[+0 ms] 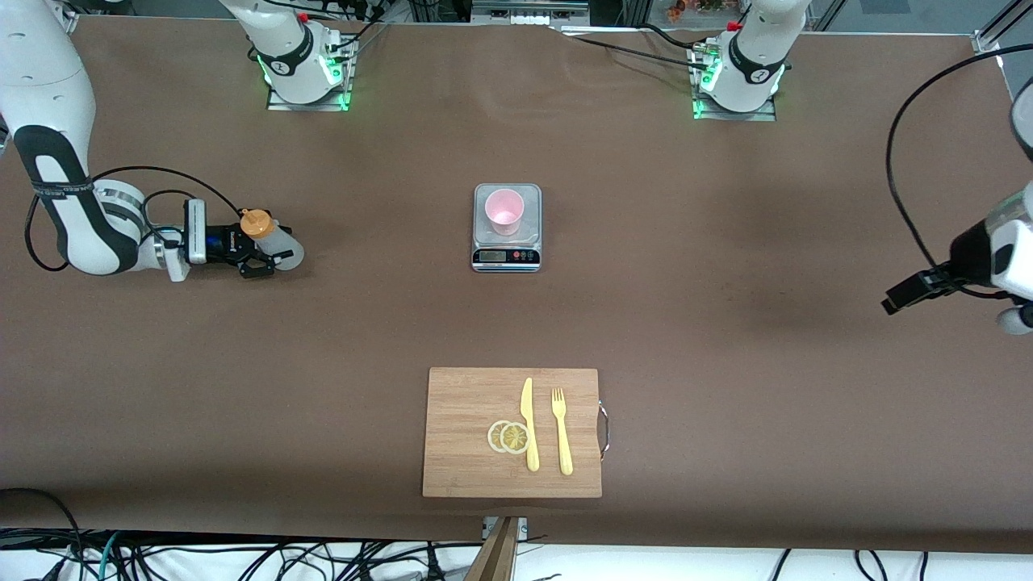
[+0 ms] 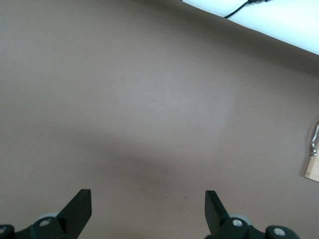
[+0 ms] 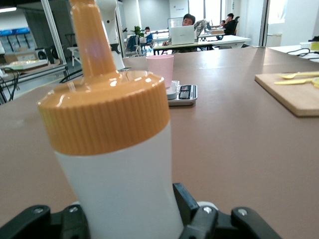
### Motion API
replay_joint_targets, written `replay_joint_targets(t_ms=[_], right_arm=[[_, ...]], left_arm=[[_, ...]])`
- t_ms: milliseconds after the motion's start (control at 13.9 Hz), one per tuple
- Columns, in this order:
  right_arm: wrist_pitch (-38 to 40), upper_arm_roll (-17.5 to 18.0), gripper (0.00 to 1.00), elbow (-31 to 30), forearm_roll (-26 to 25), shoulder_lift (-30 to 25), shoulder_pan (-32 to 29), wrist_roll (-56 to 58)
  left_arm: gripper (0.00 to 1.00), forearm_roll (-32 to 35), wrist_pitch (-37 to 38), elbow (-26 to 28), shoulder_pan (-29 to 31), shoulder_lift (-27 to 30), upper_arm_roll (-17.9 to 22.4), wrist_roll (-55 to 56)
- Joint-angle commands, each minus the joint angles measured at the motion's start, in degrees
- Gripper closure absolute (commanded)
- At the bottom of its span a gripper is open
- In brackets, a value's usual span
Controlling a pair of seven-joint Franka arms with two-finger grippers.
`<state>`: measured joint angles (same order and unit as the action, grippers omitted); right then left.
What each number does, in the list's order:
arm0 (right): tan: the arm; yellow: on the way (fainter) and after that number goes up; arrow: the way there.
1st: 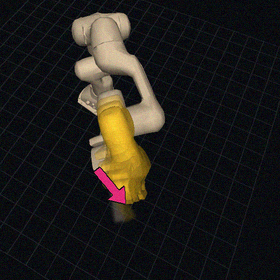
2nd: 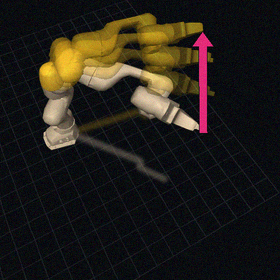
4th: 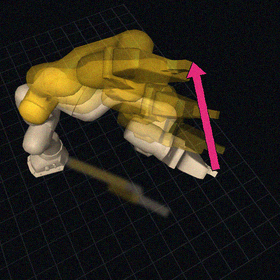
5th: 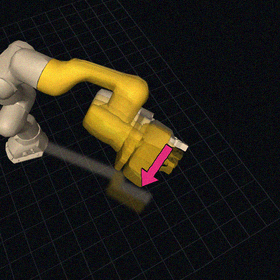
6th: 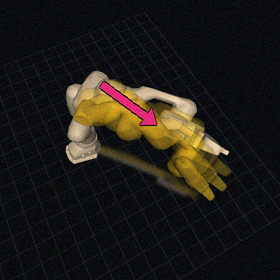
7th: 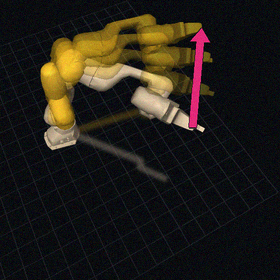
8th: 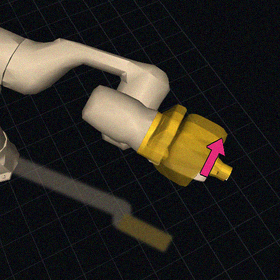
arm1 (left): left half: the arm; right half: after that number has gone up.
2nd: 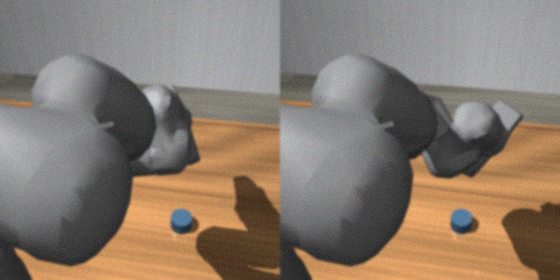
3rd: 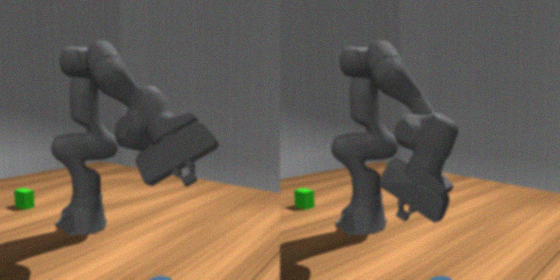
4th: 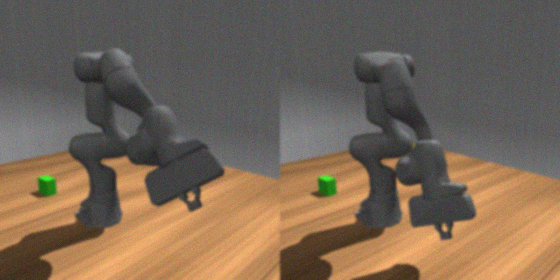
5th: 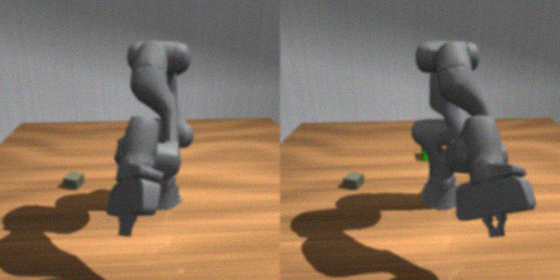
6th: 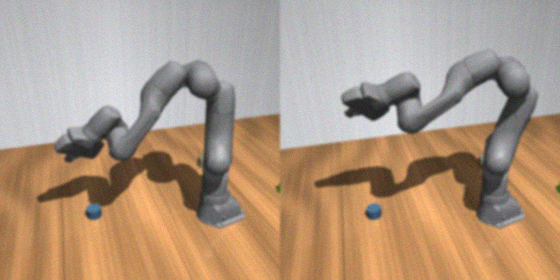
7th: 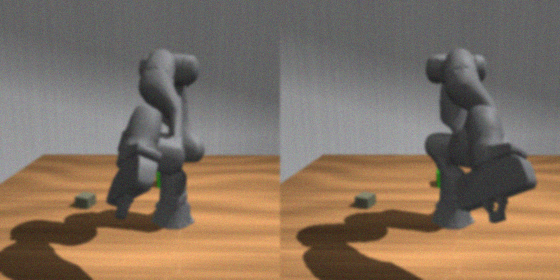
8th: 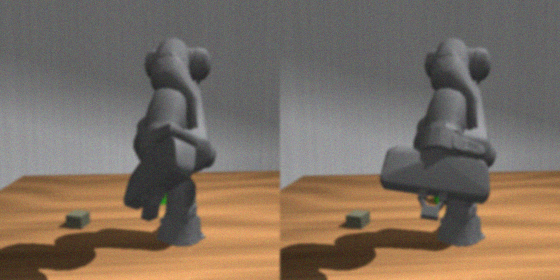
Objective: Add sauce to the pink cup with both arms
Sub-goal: 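Grasp the orange-capped bottle with the right gripper while the left gripper retracts, then lift the bottle with the right gripper and carry it toward the cup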
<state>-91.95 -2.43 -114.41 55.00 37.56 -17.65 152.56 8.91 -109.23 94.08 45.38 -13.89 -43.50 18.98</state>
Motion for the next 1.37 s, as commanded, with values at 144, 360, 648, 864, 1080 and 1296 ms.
replay_joint_targets(t_ms=[144, 360, 648, 864, 1080, 1296], right_arm=[[-0.50, 0.49, 1.00, 3.93, 0.72, -6.43, 5.42, -10.58], [-5.76, 0.32, 1.00, 4.64, -0.59, -11.88, 10.43, -16.84], [-13.66, 0.32, 1.00, 4.64, -2.88, -15.49, 16.84, -26.69], [-21.92, 0.40, 1.00, 4.73, -8.92, -18.04, 23.69, -36.51], [-28.70, 0.40, 1.00, 4.73, -14.82, -19.19, 29.94, -44.69], [-33.80, 0.40, 1.00, 4.73, -22.10, -19.63, 35.47, -53.65]], left_arm=[[0.00, -3.90, 2.09, -0.04, 3.76, 2.89, 2.26, -10.98], [0.00, -8.80, 4.99, 0.66, -6.48, 6.49, 14.70, -15.01], [0.00, -10.32, 8.33, 2.59, -23.72, 11.23, 31.08, -15.82], [0.00, -11.19, 10.25, 4.71, -31.64, 14.76, 37.77, -15.12], [0.00, -11.37, 12.37, 4.10, -36.93, 15.91, 42.26, -13.90], [0.00, -11.37, 12.81, 3.92, -36.68, 15.65, 42.10, -13.71]])
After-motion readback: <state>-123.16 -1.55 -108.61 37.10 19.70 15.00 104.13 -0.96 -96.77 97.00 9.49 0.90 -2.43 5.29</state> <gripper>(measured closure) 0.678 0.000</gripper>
